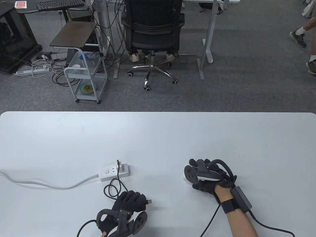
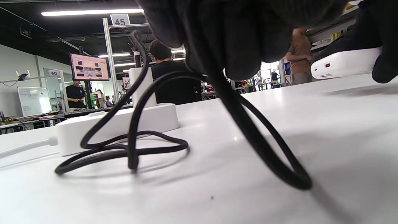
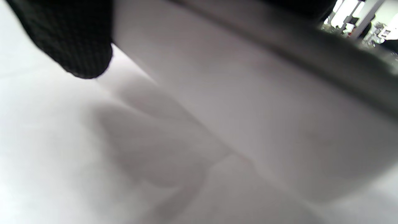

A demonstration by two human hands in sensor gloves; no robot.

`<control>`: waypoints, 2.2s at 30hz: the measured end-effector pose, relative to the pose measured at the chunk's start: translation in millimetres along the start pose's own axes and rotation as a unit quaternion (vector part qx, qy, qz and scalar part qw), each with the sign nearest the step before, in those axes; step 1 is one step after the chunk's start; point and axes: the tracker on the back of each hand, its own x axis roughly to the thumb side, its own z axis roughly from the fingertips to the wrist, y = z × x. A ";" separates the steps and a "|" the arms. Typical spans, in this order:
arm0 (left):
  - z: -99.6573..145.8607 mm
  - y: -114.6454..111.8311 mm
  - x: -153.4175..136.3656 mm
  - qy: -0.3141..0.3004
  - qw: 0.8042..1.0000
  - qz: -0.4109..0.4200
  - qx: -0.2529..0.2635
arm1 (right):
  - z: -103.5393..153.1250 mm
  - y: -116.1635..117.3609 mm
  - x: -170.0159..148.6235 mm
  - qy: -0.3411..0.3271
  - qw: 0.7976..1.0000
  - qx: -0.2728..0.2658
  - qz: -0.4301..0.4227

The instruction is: Unplug the charger and disconnect the battery pack

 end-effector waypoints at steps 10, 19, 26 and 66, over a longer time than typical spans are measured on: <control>-0.8 -0.5 -2.9 0.000 1.000 -0.012 0.007 | -17.4 14.1 -26.0 0.008 0.997 0.032 -0.069; -3.4 -3.1 -5.8 0.005 1.000 -0.007 0.000 | -12.1 12.4 -20.4 0.030 0.999 0.018 0.017; -3.5 -5.0 -6.4 0.004 1.000 -0.008 -0.003 | 8.9 9.2 0.3 0.055 0.993 -0.037 0.093; 0.3 0.0 -5.9 0.000 1.000 0.007 -0.015 | 96.9 -4.1 109.1 -0.109 0.988 -0.108 0.012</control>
